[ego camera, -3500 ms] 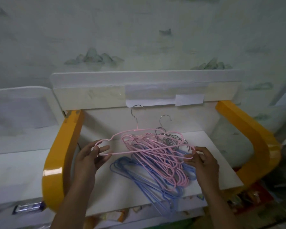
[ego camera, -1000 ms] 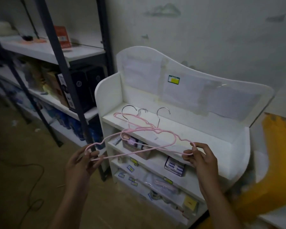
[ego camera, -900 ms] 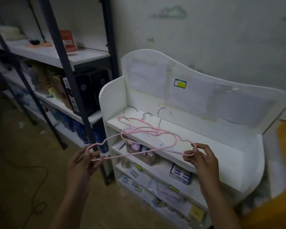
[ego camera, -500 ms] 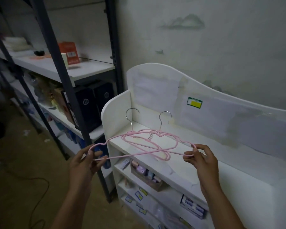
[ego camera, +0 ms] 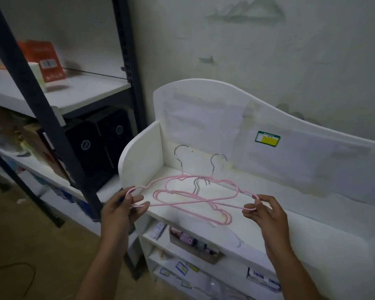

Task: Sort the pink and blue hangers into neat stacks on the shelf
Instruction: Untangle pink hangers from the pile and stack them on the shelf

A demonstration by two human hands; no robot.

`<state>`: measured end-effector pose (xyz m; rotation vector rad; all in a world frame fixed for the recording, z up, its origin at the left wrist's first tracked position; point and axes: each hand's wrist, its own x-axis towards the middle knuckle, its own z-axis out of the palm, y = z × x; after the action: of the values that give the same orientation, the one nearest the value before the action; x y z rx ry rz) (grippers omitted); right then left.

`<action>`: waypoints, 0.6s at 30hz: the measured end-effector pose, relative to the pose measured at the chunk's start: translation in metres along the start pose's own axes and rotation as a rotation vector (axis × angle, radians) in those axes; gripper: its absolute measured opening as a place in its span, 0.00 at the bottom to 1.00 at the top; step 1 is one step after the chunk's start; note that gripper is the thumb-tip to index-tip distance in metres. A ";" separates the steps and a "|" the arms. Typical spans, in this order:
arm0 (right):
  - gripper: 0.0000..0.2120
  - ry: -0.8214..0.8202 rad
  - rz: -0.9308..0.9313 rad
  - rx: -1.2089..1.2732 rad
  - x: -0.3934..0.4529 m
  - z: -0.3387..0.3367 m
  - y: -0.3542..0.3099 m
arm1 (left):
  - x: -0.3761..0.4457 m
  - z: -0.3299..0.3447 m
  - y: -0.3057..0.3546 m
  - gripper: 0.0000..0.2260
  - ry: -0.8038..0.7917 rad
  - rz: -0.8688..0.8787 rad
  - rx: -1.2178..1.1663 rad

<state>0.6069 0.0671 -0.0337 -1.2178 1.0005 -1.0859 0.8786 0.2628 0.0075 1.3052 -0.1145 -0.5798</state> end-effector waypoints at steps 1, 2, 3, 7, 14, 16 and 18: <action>0.05 0.019 0.008 -0.004 0.002 0.006 0.004 | 0.012 0.001 0.002 0.11 -0.019 -0.010 0.004; 0.05 0.038 0.020 -0.006 0.003 0.011 0.007 | 0.023 0.001 0.002 0.11 -0.028 -0.022 0.010; 0.05 0.054 0.032 -0.003 0.003 0.017 0.012 | 0.033 0.001 0.002 0.10 -0.029 -0.036 0.017; 0.05 0.105 0.073 0.033 -0.002 0.038 0.036 | 0.063 -0.003 -0.003 0.10 -0.067 -0.071 0.053; 0.13 0.195 0.170 0.111 0.002 0.064 0.081 | 0.098 -0.012 -0.013 0.10 -0.110 -0.131 0.087; 0.06 0.216 0.177 0.062 0.007 0.064 0.091 | 0.104 -0.013 -0.015 0.10 -0.120 -0.142 0.091; 0.06 0.237 0.174 -0.031 0.011 0.063 0.096 | 0.107 -0.013 -0.016 0.10 -0.132 -0.144 0.095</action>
<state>0.6792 0.0718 -0.1234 -1.0211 1.2843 -1.0961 0.9691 0.2220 -0.0365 1.3749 -0.1590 -0.7920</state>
